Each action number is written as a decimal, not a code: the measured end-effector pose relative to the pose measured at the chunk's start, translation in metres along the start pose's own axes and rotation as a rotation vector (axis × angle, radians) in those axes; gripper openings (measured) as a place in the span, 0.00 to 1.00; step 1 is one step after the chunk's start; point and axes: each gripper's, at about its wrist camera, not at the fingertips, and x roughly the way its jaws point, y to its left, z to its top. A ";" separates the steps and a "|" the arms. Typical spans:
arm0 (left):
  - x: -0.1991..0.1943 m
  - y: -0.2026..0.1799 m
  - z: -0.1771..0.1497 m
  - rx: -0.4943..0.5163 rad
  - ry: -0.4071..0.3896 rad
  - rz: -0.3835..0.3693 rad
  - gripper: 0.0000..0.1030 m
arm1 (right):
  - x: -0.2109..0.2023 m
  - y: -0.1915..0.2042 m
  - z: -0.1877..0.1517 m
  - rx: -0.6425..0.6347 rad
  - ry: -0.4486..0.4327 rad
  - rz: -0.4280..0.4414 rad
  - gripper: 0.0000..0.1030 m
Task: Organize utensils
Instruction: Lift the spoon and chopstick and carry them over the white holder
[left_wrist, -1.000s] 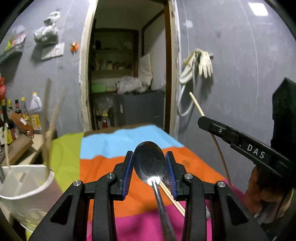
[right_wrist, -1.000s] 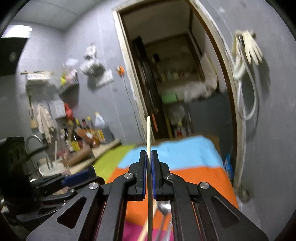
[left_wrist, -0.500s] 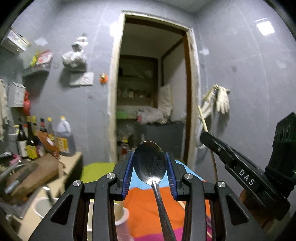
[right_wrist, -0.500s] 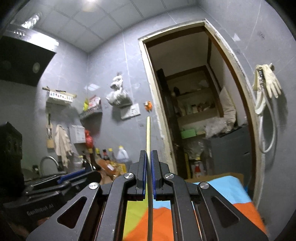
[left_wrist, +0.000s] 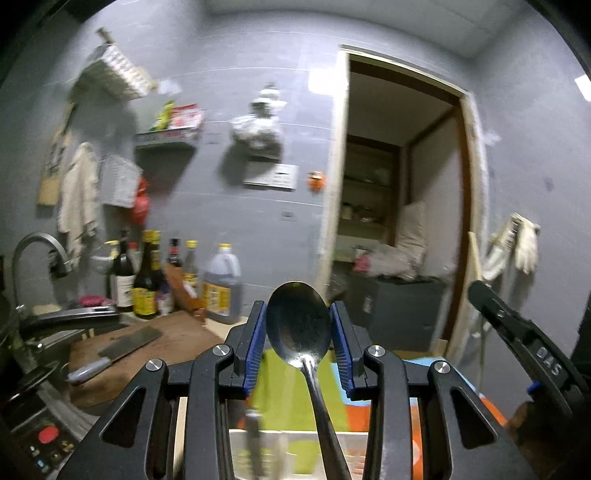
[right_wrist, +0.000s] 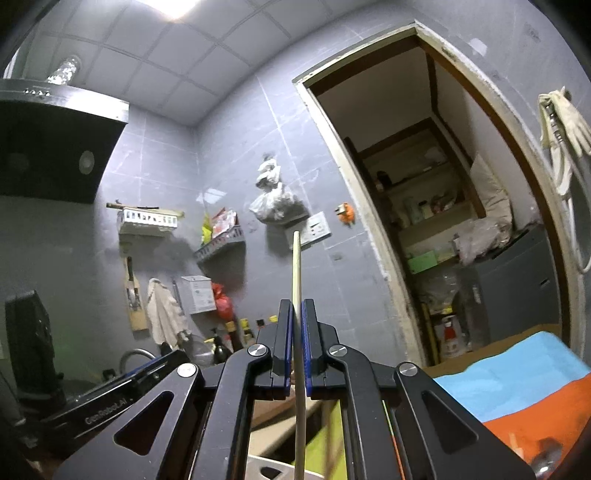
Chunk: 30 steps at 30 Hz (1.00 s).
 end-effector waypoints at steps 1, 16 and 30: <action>0.001 0.006 0.000 -0.009 -0.003 0.014 0.29 | 0.004 0.004 -0.003 -0.004 -0.005 0.003 0.03; 0.038 0.042 -0.029 -0.022 -0.043 0.134 0.29 | 0.028 0.029 -0.045 -0.162 -0.053 -0.085 0.03; 0.047 0.040 -0.041 -0.027 -0.011 0.155 0.29 | 0.016 0.026 -0.032 -0.147 -0.050 -0.061 0.03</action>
